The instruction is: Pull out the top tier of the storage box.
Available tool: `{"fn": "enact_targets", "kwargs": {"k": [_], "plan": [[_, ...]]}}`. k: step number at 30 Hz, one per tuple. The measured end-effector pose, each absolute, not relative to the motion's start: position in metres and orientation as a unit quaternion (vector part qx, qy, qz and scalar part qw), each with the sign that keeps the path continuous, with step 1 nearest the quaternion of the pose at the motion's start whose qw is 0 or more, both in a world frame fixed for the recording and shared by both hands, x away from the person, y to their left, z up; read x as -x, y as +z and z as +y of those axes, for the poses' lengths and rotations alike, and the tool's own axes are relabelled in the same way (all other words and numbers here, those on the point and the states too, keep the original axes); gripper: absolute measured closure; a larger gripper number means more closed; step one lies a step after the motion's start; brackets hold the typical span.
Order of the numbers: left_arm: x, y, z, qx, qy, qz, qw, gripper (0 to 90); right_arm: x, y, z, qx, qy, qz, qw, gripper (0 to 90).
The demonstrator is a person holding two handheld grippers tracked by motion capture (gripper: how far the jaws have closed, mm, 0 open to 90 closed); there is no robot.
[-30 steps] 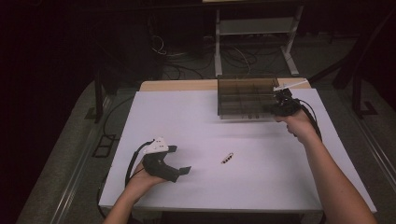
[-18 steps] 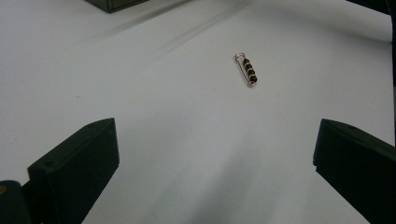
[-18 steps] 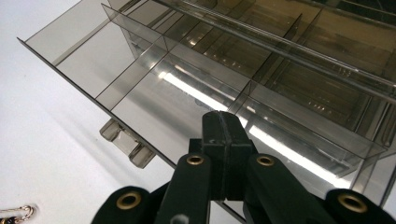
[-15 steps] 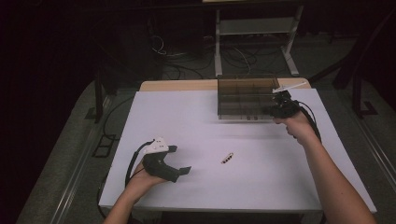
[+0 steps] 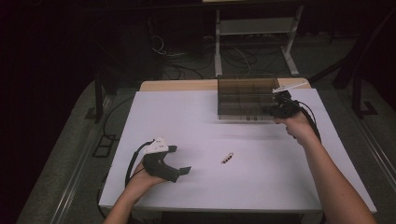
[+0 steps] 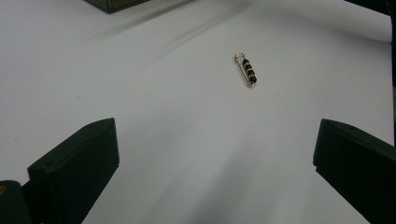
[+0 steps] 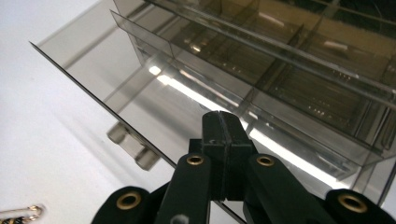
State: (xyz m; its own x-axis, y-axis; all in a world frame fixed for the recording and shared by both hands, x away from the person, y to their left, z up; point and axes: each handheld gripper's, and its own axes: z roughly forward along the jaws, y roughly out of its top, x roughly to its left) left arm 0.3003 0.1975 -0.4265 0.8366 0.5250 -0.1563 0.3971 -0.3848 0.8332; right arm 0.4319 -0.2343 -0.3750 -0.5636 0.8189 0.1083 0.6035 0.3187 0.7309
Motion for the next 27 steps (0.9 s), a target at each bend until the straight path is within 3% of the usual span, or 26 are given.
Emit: {"fn": "enact_targets", "kwargs": {"k": [13, 27], "plan": [[-0.300, -0.426, 0.198, -0.830, 0.066, 0.277, 0.479, 0.0, -0.420, -0.363, -0.222, -0.420, 0.400, 0.802, 0.141, 88.5], [-0.300, -0.427, 0.198, -0.831, 0.068, 0.278, 0.478, 0.0, -0.387, -0.364, -0.222, -0.392, 0.421, 0.806, 0.142, 68.3]]}}
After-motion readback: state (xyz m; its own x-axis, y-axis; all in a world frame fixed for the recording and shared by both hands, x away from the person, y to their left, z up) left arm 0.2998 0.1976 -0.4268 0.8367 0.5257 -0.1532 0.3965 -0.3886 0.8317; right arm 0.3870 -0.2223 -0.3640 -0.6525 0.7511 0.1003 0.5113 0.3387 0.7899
